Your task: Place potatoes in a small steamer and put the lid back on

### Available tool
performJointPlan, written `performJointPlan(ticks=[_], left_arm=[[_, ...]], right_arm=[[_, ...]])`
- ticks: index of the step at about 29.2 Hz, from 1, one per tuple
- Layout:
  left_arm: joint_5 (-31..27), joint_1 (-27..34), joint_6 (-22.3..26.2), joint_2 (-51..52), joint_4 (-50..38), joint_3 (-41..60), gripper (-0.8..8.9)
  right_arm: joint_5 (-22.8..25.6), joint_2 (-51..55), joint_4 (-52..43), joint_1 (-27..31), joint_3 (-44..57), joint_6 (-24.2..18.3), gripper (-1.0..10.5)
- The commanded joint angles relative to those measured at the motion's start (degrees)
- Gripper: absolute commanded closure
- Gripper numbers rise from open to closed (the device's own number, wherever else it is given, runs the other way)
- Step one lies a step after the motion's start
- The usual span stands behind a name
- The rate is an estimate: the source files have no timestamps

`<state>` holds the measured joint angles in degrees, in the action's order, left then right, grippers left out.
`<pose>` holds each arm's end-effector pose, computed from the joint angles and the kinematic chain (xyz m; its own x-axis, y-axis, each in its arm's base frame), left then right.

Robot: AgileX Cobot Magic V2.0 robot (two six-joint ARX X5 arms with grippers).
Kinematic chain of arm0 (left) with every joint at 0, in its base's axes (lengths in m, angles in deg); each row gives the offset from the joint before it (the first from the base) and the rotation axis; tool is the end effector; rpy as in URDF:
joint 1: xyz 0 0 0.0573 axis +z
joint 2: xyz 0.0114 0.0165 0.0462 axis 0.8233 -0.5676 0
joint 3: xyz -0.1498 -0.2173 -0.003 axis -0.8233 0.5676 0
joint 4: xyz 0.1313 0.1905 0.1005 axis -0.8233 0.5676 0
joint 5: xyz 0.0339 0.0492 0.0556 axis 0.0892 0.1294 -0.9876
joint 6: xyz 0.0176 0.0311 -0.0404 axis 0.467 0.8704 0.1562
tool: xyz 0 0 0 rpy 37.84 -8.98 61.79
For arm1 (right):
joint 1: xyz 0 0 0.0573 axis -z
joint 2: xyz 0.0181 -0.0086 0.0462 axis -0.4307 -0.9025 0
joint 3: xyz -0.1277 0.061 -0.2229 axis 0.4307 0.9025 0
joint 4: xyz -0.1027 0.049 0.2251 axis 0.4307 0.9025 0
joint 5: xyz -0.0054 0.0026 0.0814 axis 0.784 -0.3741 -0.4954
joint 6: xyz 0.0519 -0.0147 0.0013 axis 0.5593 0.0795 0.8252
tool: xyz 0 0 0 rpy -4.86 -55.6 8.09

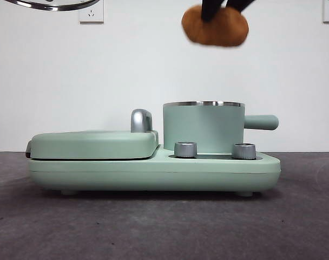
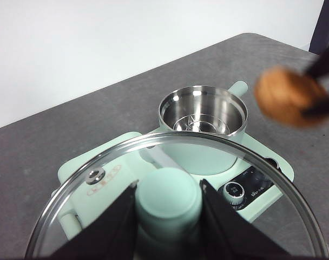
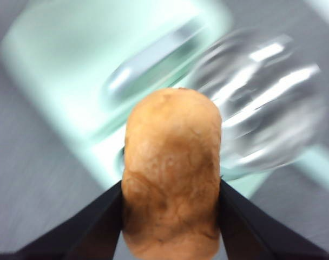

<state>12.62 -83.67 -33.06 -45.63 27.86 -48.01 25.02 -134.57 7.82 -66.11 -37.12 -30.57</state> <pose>0.1332 -0.0752 0.3728 0.7875 -0.5483 -0.2814 0.5859 0.8077 0.0655 0.2047 0.1711 0.3762 0.6105 0.3672 -0.7017 -0.6411 0.7493 -0.1656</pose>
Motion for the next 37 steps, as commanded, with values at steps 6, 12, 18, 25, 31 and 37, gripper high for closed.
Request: performJointPlan(ticks=[6, 12, 18, 25, 31, 37], left_arm=[[0.1, -0.2, -0.2, 0.0, -2.9, -0.9, 7.99], [0.1, -0.2, -0.6, -0.1, -2.8, -0.9, 7.99], [0.1, -0.2, -0.8, -0.3, -2.8, -0.9, 7.99], [0.1, -0.2, -0.8, -0.3, -2.8, -0.9, 7.99], [0.1, -0.2, -0.7, -0.3, -2.8, -0.9, 7.99], [0.1, -0.2, -0.7, -0.3, -2.8, -0.9, 7.99]], right_arm=[[-7.6, -13.1, 1.0, 10.1, -13.5, 1.6, 7.4], [-10.4, -22.8, 3.8, 13.6, -21.9, 1.5, 7.4], [-10.2, -28.6, 2.3, 14.4, -24.6, 0.0, 7.4], [-10.2, -34.2, -0.8, 14.9, -24.7, -0.4, 7.4], [-9.7, -38.0, -1.7, 15.1, -24.7, -0.4, 7.4], [-9.8, -39.4, -1.8, 15.2, -24.7, -0.4, 6.5]])
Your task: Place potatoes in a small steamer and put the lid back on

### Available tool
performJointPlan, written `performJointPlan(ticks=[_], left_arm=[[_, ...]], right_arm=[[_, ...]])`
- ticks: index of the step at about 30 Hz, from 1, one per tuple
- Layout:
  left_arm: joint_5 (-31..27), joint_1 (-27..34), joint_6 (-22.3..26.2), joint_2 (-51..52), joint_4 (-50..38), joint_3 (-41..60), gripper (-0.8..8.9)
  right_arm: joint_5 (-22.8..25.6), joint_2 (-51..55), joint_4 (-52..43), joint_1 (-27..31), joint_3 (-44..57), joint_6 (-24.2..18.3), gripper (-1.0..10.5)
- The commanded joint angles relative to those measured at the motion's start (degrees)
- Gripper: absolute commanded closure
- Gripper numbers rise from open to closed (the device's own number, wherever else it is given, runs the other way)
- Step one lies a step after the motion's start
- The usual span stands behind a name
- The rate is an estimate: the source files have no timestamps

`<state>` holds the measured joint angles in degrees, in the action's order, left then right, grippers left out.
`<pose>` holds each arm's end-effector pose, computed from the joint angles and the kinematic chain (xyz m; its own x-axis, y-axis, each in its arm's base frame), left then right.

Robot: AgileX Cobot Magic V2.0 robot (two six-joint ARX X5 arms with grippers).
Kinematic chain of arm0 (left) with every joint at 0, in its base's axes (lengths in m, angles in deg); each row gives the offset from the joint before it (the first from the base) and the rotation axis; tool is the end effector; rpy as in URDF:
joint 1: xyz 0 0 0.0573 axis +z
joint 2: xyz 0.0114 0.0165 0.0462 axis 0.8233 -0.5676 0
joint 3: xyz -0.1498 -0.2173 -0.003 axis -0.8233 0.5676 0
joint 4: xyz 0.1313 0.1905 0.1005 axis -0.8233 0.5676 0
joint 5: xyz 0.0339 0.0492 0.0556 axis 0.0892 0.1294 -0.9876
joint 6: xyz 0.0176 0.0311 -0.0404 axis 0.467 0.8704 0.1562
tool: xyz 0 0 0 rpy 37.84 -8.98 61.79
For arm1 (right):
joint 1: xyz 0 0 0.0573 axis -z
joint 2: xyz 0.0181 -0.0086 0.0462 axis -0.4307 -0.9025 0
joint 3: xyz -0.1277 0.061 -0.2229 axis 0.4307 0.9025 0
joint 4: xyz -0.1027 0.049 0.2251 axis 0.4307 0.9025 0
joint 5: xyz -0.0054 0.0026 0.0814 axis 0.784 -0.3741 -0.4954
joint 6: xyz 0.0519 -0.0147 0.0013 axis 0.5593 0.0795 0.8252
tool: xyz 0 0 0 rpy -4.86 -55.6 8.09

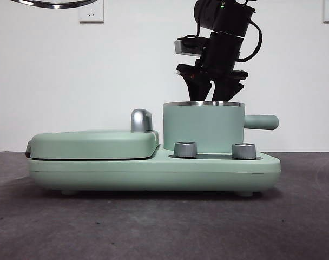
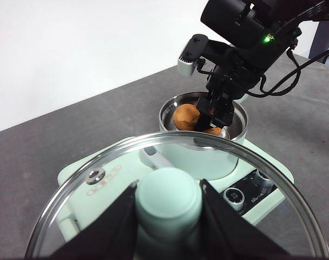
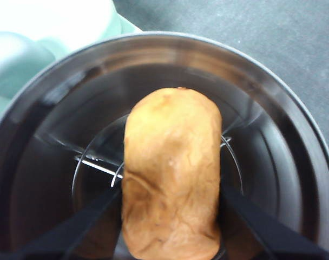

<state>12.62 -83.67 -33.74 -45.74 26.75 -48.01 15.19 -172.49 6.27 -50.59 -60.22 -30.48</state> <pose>0.1341 -0.0757 0.3743 0.7917 -0.5506 -0.2647 0.5827 0.8107 0.0564 0.3919 0.1853 0.2808 0.4537 0.2706 -0.8490 -0.5341 0.8453 -0.0160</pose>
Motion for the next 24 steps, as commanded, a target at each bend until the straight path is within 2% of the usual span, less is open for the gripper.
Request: performJointPlan(ticks=[1, 2, 3, 8, 14, 20, 24], left_arm=[[0.1, -0.2, 0.0, -0.2, -1.7, -0.9, 7.99], [0.1, -0.2, 0.0, -0.2, -1.7, -0.9, 7.99], [0.1, -0.2, 0.0, -0.2, -1.7, -0.9, 7.99], [0.1, -0.2, 0.0, -0.2, -1.7, -0.9, 7.99], [0.1, -0.2, 0.0, -0.7, -1.7, -0.9, 7.99], [0.3, -0.3, 0.0, -1.1, -1.7, -0.9, 7.99], [3.2, -0.3, 0.0, -1.6, -1.8, -0.9, 7.99]], right_arm=[[0.0, -1.5, -0.3, -0.3, -1.6, -0.5, 5.6], [0.0, -1.4, -0.3, -0.3, -1.7, -0.4, 4.7], [-0.1, -1.0, -0.1, -0.3, -2.1, -0.5, 4.5], [-0.1, 10.9, -1.1, -0.8, -3.0, 0.0, 4.7], [-0.2, 28.5, 5.7, -1.1, -0.8, 0.0, 4.7], [0.1, 40.7, 8.0, -1.0, 6.8, 0.0, 4.7], [0.1, 47.9, 7.6, -1.0, 13.6, 0.1, 4.7]])
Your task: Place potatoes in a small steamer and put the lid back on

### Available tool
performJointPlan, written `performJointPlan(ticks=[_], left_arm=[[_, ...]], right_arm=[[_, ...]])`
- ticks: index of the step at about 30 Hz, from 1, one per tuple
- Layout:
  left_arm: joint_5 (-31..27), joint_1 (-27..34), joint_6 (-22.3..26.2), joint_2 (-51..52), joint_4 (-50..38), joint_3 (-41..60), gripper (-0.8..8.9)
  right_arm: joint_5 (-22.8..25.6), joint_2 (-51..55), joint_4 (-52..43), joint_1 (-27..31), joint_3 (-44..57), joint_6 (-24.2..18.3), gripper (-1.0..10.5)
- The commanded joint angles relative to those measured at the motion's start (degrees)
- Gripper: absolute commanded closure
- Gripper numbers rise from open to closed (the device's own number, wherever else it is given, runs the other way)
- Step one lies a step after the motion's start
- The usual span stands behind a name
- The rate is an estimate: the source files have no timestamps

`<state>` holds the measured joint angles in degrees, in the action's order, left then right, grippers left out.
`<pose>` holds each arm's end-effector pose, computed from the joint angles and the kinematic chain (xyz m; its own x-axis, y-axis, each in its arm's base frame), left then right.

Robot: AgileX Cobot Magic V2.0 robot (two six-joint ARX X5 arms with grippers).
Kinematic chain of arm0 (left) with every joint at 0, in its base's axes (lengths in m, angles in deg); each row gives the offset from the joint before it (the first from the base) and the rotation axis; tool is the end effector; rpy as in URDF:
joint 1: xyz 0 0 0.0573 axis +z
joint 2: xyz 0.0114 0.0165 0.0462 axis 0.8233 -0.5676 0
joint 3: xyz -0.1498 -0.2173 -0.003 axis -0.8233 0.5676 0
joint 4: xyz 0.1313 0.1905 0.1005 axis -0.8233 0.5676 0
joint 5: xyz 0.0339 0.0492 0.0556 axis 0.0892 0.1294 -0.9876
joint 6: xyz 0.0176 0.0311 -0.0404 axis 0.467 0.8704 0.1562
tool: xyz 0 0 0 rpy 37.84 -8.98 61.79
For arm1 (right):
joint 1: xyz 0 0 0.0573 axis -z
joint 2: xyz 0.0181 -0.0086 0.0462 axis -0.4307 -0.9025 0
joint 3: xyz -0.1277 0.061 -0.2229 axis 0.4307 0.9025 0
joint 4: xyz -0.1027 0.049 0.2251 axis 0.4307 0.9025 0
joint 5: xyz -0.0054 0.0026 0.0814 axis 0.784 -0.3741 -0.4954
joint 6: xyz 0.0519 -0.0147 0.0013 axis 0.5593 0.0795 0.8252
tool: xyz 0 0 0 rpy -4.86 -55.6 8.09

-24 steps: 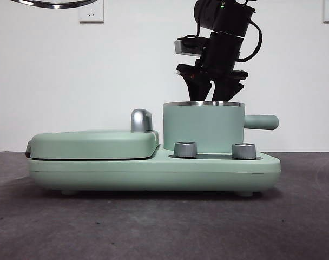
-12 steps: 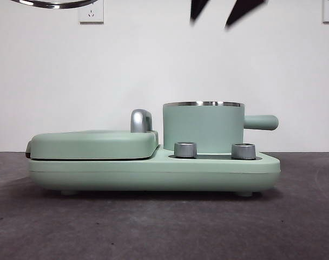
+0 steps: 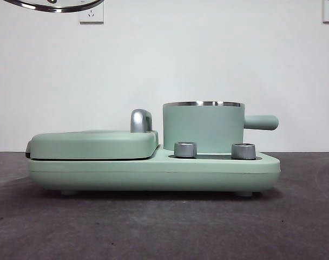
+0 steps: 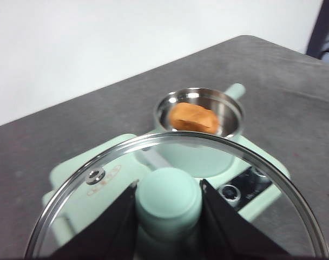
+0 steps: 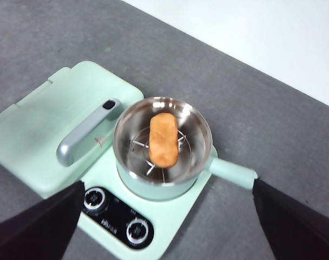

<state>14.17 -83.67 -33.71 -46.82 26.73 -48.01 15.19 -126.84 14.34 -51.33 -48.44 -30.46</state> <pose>0.1382 -0.0787 0.3718 0.7717 -0.5703 -0.2815 0.6047 0.7951 0.0469 0.1844 0.0911 0.4553 0.7357 0.4146 -0.5356 -0.5273 0.8469 -0.0687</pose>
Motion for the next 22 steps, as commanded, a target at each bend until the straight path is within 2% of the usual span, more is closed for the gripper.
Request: performJointPlan(ticks=[1, 6, 14, 22], left_arm=[[2.1, -0.3, 0.0, -0.8, -1.9, -0.9, 7.99], [4.0, -0.3, 0.0, -2.8, -3.9, -0.9, 7.99], [7.3, -0.3, 0.3, -9.8, -12.5, -1.3, 8.0], [9.7, -1.4, 2.2, -20.4, -23.6, -1.7, 8.0]], right_arm=[[0.1, 4.2, -0.4, -0.3, 3.6, 0.3, 4.7], [0.0, 12.5, 0.0, -0.3, 12.3, 1.5, 4.7], [0.0, 24.8, 0.0, -0.3, 24.4, 2.7, 4.7], [0.0, 32.5, 3.6, -0.3, 28.9, 3.6, 4.7]])
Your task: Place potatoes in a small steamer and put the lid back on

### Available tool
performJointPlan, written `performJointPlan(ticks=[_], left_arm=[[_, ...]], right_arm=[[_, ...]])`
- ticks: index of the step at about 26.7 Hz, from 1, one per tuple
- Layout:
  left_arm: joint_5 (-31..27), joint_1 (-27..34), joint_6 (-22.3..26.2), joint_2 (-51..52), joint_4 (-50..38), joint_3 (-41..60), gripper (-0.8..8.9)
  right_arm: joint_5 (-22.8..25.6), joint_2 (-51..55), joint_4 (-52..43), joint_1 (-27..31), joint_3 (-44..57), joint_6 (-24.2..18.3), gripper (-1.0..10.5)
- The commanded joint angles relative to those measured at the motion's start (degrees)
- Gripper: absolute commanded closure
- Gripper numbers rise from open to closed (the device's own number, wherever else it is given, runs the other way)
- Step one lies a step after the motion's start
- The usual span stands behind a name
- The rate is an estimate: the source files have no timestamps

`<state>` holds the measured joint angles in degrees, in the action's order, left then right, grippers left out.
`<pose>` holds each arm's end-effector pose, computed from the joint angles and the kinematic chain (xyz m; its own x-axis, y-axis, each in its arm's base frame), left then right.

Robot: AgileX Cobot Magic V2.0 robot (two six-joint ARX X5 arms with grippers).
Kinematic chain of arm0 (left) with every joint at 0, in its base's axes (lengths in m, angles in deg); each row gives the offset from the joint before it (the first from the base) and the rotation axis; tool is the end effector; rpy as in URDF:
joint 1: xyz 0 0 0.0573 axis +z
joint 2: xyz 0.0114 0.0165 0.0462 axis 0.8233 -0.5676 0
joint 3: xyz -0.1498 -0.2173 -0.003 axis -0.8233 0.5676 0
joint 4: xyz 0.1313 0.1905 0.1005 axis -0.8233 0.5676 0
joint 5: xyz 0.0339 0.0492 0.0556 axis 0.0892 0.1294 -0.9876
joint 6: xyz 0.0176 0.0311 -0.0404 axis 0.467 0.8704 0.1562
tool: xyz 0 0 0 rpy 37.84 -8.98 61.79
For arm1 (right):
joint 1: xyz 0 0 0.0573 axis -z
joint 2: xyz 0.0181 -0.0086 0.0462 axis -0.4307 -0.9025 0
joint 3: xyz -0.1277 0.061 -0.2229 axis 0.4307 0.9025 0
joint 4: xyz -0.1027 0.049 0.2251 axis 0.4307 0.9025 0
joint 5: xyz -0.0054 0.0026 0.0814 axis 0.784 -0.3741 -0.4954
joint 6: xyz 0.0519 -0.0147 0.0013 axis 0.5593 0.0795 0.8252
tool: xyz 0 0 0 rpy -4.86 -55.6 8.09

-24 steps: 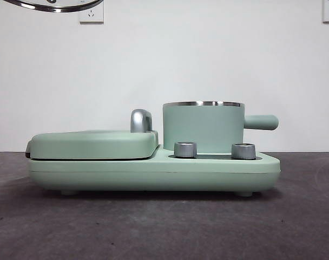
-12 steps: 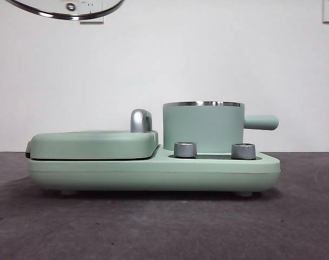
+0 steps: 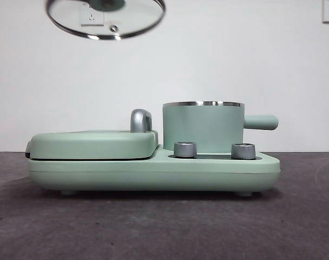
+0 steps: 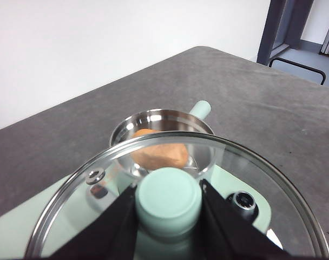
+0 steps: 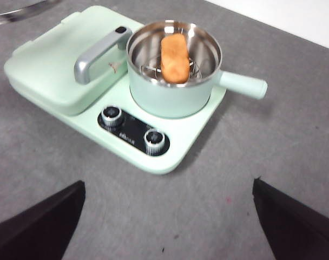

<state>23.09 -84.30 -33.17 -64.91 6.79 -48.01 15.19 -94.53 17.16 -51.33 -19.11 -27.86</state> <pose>0.2135 -0.1273 0.3460 0.6714 -0.7004 -0.2422 0.7257 0.6877 0.0228 0.0712 0.0363 0.3774 0.7370 0.4152 -0.5333 -0.5074 0.8612 -0.0306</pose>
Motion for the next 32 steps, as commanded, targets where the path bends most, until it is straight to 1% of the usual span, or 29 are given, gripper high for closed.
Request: performJointPlan(ticks=[1, 6, 12, 15, 19, 23, 27, 32], left_arm=[[1.1, -0.9, 2.0, -3.8, -4.6, -2.0, 8.0], [1.3, -2.3, 4.4, -11.7, -6.7, -6.0, 7.99], [1.3, -4.3, 7.8, -22.4, -6.7, -16.1, 8.0], [1.3, -5.0, 7.8, -28.7, -7.4, -22.4, 7.99], [1.8, -5.4, 7.8, -36.2, -11.7, -27.7, 7.99], [1.9, -5.5, 7.6, -40.8, -17.0, -28.1, 7.99], [1.9, -5.5, 7.6, -43.5, -17.9, -28.1, 7.99], [1.9, -5.5, 7.8, -44.4, -20.1, -28.1, 8.0]], right_arm=[[0.0, 0.6, 1.9, -0.3, -0.5, 1.0, 4.7], [0.0, 1.2, 6.2, -0.3, -0.4, 1.0, 4.7], [0.0, 1.2, 7.0, -0.3, -0.4, 1.0, 4.7], [0.0, 1.2, 6.9, -0.3, -0.4, 1.0, 4.7], [0.0, 1.2, 6.6, -0.3, -0.4, 1.0, 4.7], [0.0, 1.2, 5.9, -0.3, -0.4, 1.6, 4.7], [0.0, 1.2, 5.7, -0.3, -0.4, 2.1, 4.7], [0.0, 1.2, 5.7, -0.3, -0.4, 3.4, 4.7]])
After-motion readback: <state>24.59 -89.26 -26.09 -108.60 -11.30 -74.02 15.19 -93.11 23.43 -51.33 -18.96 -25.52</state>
